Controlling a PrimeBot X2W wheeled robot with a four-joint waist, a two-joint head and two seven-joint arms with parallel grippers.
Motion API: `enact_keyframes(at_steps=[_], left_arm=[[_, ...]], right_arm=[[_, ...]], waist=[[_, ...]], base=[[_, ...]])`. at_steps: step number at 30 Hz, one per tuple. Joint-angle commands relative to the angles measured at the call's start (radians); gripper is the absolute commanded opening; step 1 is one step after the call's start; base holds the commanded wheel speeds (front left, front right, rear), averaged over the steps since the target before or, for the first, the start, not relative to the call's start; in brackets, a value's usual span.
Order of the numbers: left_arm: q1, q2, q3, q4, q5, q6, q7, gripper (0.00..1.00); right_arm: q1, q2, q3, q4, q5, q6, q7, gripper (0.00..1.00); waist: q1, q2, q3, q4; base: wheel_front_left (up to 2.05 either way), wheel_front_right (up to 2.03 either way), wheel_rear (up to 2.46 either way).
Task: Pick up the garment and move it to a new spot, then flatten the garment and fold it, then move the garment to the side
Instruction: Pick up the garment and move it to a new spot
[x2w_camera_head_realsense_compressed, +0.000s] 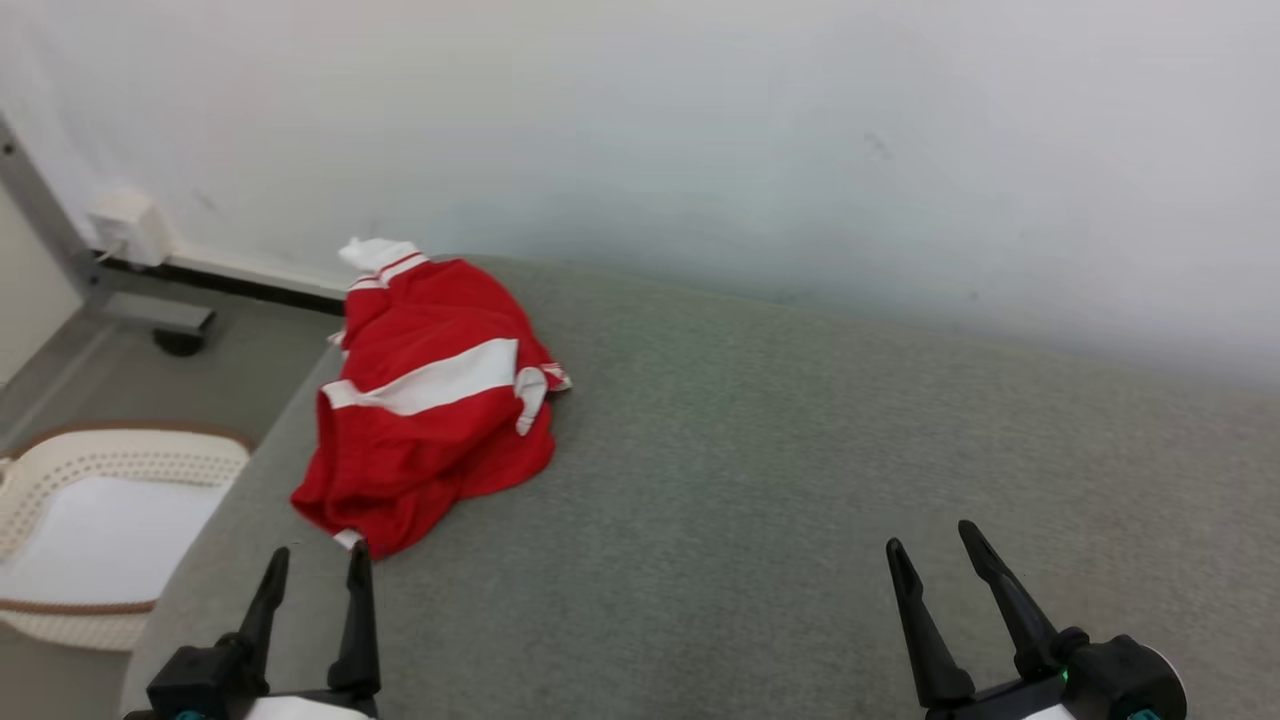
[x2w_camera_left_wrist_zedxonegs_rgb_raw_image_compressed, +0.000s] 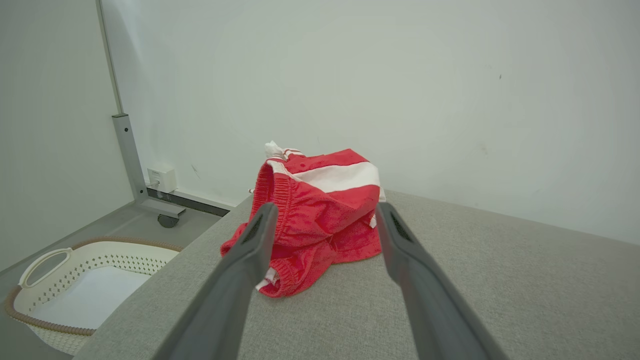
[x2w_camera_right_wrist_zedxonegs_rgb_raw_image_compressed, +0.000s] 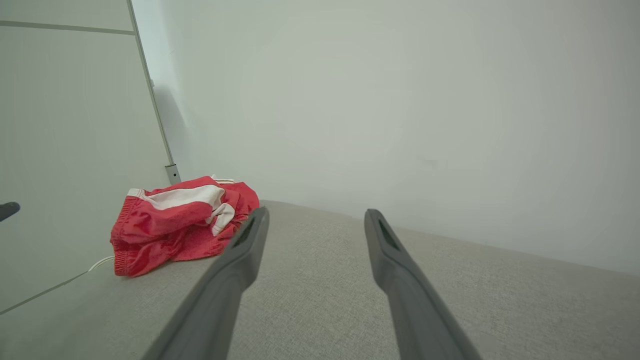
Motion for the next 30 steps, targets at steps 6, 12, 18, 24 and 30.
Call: enact_keyframes(at_steps=[6,12,18,24,30], left_arm=[[-0.009,0.003,0.019,0.014,0.011,-0.003,-0.001,1.0],[-0.013,0.003,0.024,0.021,0.016,-0.009,-0.001,1.0],[-0.049,0.011,0.034,0.045,-0.005,-0.017,-0.001,1.0],[-0.136,0.049,0.02,0.1,-0.044,-0.028,0.011,1.0],[-0.23,0.1,0.026,0.139,-0.077,-0.031,0.12,1.0]], right_arm=[[-0.014,-0.002,0.023,0.013,0.004,-0.002,0.001,1.0],[-0.016,-0.002,0.03,0.018,0.01,-0.002,0.001,1.0],[-0.028,-0.002,0.052,0.026,0.007,-0.002,0.001,1.0],[-0.03,-0.002,0.057,0.034,0.009,-0.002,0.001,1.0],[-0.039,-0.002,0.055,0.037,0.011,-0.002,0.001,1.0]], waist=[[0.0,0.0,0.003,0.092],[0.0,0.0,0.004,0.107],[0.0,0.0,0.008,0.098],[0.0,0.0,0.014,0.058],[0.0,0.0,0.032,0.007]], base=[[0.0,0.0,0.0],[0.0,0.0,0.0],[0.0,0.0,0.0],[0.0,0.0,0.0],[0.0,0.0,0.0]])
